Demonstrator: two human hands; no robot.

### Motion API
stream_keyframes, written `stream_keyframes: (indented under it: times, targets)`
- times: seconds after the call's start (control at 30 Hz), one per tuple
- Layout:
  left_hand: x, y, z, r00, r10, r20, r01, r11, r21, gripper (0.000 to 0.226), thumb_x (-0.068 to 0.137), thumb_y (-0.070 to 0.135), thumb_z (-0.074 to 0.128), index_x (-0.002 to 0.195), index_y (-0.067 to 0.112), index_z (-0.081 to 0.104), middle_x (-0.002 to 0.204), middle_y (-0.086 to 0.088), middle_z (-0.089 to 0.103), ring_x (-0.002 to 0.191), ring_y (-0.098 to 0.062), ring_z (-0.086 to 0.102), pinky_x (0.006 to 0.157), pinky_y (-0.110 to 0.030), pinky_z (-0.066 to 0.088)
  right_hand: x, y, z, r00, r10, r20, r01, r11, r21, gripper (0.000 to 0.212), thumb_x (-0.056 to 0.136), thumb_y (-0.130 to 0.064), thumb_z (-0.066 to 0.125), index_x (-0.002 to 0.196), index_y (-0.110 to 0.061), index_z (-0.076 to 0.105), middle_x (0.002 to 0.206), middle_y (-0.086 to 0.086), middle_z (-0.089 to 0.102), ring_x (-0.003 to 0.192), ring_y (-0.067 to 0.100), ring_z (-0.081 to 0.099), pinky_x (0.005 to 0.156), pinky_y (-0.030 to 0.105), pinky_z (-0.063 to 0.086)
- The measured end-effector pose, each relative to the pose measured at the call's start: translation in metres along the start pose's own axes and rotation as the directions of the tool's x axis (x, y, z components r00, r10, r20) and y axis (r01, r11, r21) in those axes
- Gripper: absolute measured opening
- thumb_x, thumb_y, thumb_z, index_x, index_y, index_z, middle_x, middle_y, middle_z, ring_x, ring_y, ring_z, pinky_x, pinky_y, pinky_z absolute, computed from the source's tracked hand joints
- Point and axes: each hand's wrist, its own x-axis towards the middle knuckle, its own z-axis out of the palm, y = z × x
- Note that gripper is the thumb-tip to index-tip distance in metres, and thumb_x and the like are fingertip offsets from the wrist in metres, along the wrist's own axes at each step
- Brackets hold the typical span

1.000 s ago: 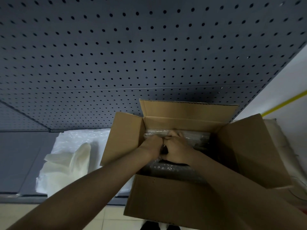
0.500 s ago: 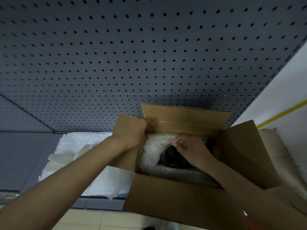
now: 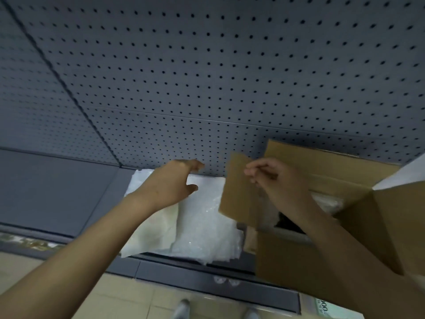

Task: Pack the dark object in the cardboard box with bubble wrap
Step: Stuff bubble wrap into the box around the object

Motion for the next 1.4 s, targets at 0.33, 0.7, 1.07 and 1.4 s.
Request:
stream_keyframes:
  times: [0.33,0.7,1.07,1.4]
  targets:
    - [-0.05,-0.155,-0.012,0.984,-0.04,0.173,0.042,0.999,-0.004,0.057,0.088,0.026,0.065,0.14,0.031,0.043,0.14,0.01,0.052,0.125,-0.014,0.052,0.105,-0.029,0.041,-0.035,-0.007,0.192,0.966,0.251,0.062,-0.249,0.968,-0.038,0.025,0.087,-0.008,0.063,0.075,-0.03,0.069,0.079,-0.012,0.071,0.079,0.009,0.067,0.08,0.028,0.056]
    - [-0.069,-0.181,-0.004,0.96,-0.037,0.278,0.04,0.999,-0.005,0.055,0.09,0.029,0.062,0.141,0.032,0.041,0.143,0.009,0.048,0.128,-0.013,0.049,0.104,-0.028,0.04,-0.033,0.099,0.218,0.314,0.939,-0.14,-0.856,0.344,0.387,0.059,0.083,-0.03,0.069,0.127,0.002,0.048,0.126,0.02,0.056,0.12,0.039,0.052,0.097,0.041,0.044]
    - [-0.059,-0.18,0.002,0.944,-0.04,0.329,0.09,0.986,-0.138,0.049,0.089,0.033,0.064,0.135,0.033,0.047,0.135,0.012,0.053,0.117,-0.007,0.052,0.095,-0.021,0.041,-0.02,0.034,0.218,0.706,0.662,-0.251,-0.685,0.728,-0.008,0.029,0.081,-0.014,0.066,0.105,-0.006,0.053,0.102,0.016,0.063,0.089,0.034,0.06,0.077,0.039,0.051]
    - [-0.027,-0.114,-0.053,0.943,0.158,0.294,0.172,0.527,-0.833,0.072,0.075,0.057,0.072,0.137,0.037,0.041,0.134,0.012,0.059,0.124,-0.011,0.056,0.105,-0.039,0.043,-0.037,-0.088,0.15,0.956,0.237,-0.171,-0.11,0.833,0.542,0.04,0.072,-0.008,0.076,0.096,-0.027,0.05,0.094,-0.008,0.066,0.077,-0.002,0.069,0.061,0.016,0.056]
